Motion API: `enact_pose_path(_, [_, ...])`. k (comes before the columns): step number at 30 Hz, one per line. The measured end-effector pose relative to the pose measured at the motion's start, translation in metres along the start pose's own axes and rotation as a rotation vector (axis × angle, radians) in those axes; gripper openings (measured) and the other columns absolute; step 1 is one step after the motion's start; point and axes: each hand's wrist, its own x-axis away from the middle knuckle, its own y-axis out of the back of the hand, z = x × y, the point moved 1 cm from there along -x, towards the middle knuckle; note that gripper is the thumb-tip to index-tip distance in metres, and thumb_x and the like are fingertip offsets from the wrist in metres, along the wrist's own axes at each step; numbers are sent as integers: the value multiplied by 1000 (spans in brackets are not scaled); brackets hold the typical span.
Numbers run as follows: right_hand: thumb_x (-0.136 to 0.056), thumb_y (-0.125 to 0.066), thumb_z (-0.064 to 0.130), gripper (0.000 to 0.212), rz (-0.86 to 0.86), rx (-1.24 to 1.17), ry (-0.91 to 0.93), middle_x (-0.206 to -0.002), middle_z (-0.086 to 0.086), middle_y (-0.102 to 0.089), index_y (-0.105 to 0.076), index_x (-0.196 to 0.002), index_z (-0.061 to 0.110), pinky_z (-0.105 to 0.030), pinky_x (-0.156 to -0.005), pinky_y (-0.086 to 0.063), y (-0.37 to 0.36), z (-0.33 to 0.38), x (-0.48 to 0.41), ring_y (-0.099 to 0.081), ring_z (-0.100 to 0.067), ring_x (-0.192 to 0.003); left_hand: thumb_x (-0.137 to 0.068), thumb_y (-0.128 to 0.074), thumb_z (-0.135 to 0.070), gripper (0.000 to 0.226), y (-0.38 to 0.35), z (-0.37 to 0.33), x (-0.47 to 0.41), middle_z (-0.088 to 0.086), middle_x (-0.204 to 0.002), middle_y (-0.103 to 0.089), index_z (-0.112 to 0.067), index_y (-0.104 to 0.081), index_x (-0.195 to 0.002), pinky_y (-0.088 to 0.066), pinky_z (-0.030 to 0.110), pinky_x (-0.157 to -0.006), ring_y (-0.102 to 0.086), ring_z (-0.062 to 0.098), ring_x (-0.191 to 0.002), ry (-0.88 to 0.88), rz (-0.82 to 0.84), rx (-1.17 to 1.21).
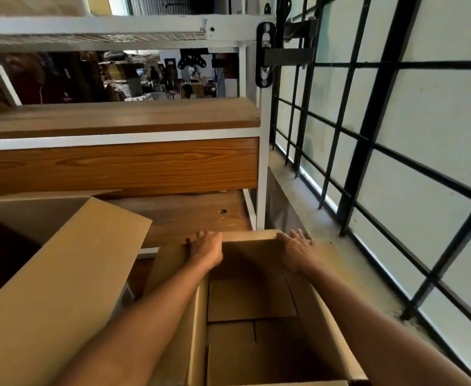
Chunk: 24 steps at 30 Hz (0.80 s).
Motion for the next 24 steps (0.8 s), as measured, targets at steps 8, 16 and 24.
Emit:
enact_pose_path(8, [-91, -60, 34, 64, -20, -59, 68, -157, -12, -25, -34, -148, 26, -66, -113, -23, 24, 34, 50, -13, -38, -148, -86, -62, -48, 67, 25, 2, 53, 11, -153, -33, -22, -38, -143, -28, 55, -112, -22, 37, -144, 9, 8, 93])
enact_pose_path(16, [-92, -59, 38, 66, 17, -139, 84, -161, -11, -20, -31, -151, 27, -58, -114, -29, 16, 52, 132, -13, -39, -148, -87, -63, -40, 63, 24, 15, 159, 14, -152, -30, -19, -40, -141, -36, 51, -109, -28, 36, -140, 80, 29, 236])
enact_pose_path(24, [-96, -56, 26, 55, -112, -219, 202, -161, -7, -22, -37, -148, 29, -50, -113, -33, 8, 79, 234, -19, -31, -148, -87, -56, -55, 76, 49, 9, 248, 10, -159, -24, -22, -27, -149, -32, 53, -113, -20, 32, -146, -37, -146, 188])
